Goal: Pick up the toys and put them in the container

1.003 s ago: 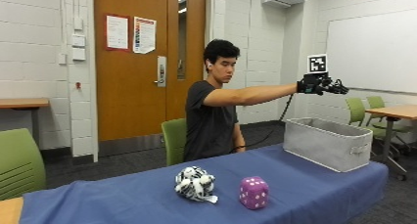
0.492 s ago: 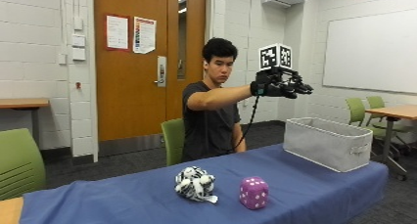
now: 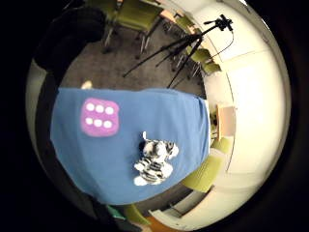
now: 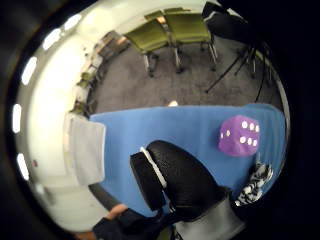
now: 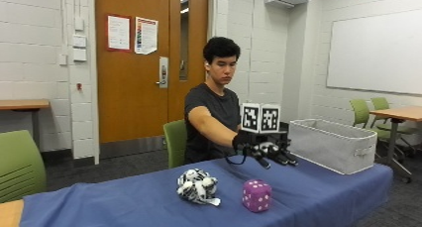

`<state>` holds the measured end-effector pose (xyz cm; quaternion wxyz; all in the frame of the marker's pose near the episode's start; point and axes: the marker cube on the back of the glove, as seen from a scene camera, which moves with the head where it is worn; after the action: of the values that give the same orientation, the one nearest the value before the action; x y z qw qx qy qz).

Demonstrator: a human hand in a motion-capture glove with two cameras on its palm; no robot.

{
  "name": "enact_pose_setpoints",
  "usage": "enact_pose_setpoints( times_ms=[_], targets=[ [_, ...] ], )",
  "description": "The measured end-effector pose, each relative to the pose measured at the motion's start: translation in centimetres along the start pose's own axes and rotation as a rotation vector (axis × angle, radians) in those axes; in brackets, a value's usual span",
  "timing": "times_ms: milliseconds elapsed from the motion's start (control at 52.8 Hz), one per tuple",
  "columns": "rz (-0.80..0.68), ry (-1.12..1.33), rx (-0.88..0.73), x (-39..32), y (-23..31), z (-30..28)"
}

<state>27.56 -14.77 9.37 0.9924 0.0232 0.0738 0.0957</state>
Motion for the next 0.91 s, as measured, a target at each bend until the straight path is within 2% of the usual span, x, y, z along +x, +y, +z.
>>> enact_pose_setpoints(
  times_ms=[303, 587, 757, 909],
  targets=[
    [0.047, -0.026, -0.188, 1.5, 0.9, 8.6],
    [0.074, -0.044, -0.285, 3.0, 1.8, 10.6],
    [0.107, -0.120, -0.233, 3.4, 2.4, 10.4],
    [0.103, -0.052, -0.140, 2.7, 2.6, 9.1]
  ],
)
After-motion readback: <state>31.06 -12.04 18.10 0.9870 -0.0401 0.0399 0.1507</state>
